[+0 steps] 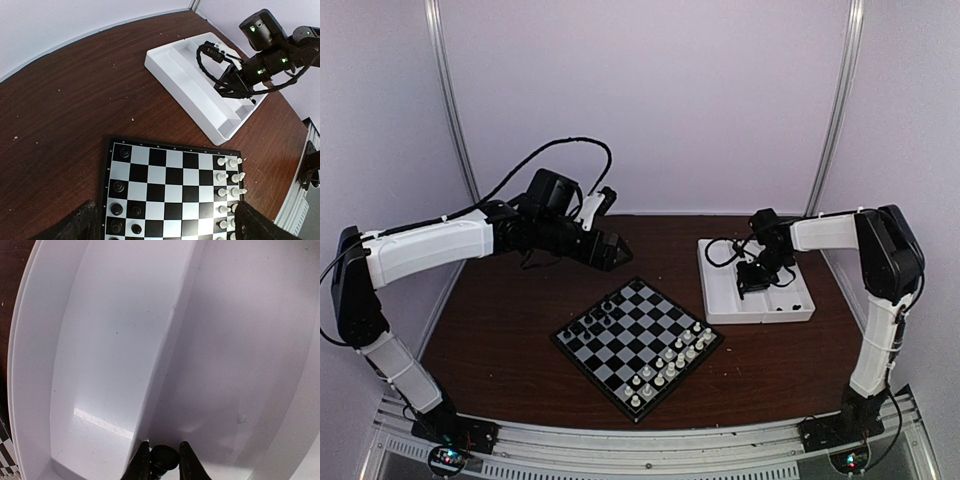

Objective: Set up the chess pieces on the board
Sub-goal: Pick up the chess piece from the storage box, then place the chess piece on the chessboard.

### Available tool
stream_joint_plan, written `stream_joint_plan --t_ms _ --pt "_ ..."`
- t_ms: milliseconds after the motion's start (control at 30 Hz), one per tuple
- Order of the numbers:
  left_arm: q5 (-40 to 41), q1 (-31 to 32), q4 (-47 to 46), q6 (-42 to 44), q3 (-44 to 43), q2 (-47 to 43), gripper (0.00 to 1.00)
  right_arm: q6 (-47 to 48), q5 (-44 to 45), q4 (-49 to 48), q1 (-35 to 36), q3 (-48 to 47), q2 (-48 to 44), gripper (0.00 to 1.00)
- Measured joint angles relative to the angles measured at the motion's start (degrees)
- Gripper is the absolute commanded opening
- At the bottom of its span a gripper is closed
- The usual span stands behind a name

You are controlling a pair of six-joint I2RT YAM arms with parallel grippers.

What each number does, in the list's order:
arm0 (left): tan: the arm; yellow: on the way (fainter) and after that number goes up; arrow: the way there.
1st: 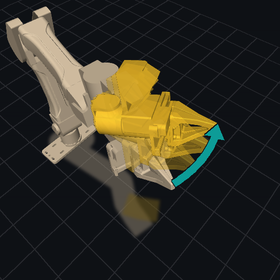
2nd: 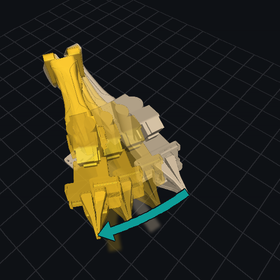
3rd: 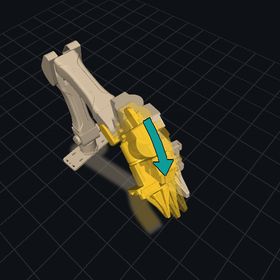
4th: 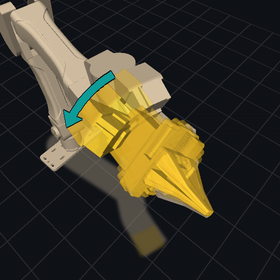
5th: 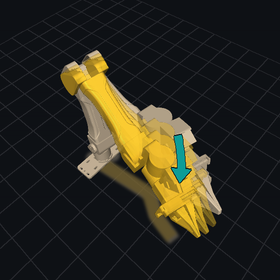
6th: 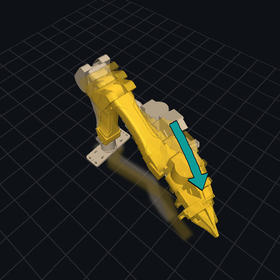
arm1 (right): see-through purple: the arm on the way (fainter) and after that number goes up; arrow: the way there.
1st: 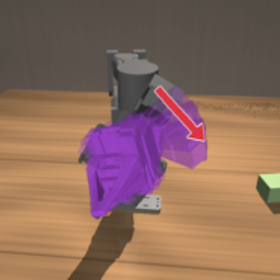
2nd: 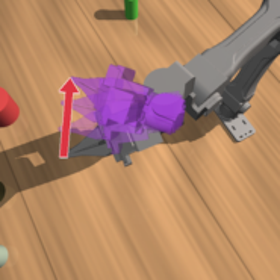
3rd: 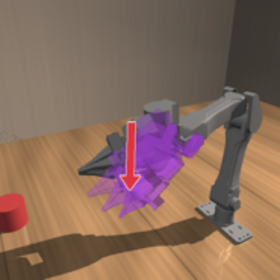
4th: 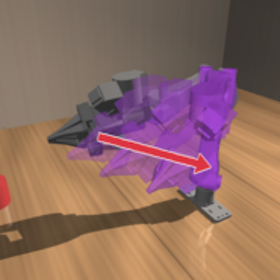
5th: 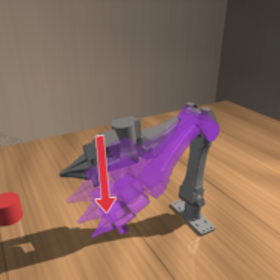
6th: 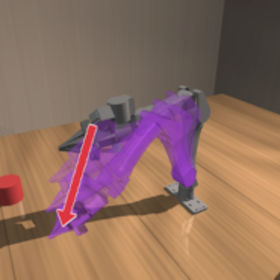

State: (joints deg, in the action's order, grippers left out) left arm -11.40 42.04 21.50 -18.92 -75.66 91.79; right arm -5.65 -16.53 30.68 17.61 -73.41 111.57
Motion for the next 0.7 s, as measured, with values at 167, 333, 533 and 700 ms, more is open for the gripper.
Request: stream_joint_plan --t_ms 167,333,533,700 --pt "-0.22 0.0 0.0 -0.02 0.0 0.02 0.96 -1.25 1.05 -0.79 0.04 2.47 -2.51 0.2" --pt "-1.62 0.0 -0.96 -1.01 0.0 0.44 0.94 -3.08 3.19 -0.5 0.07 3.91 -8.66 0.2" --pt "-1.86 1.9 -5.86 -4.83 -0.5 4.63 0.94 -7.1 3.17 -0.42 0.09 3.89 -14.69 0.2" --pt "0.85 8.22 -8.09 -4.68 -6.56 13.25 0.91 -13.05 0.04 -0.57 0.83 4.02 -17.38 0.2"
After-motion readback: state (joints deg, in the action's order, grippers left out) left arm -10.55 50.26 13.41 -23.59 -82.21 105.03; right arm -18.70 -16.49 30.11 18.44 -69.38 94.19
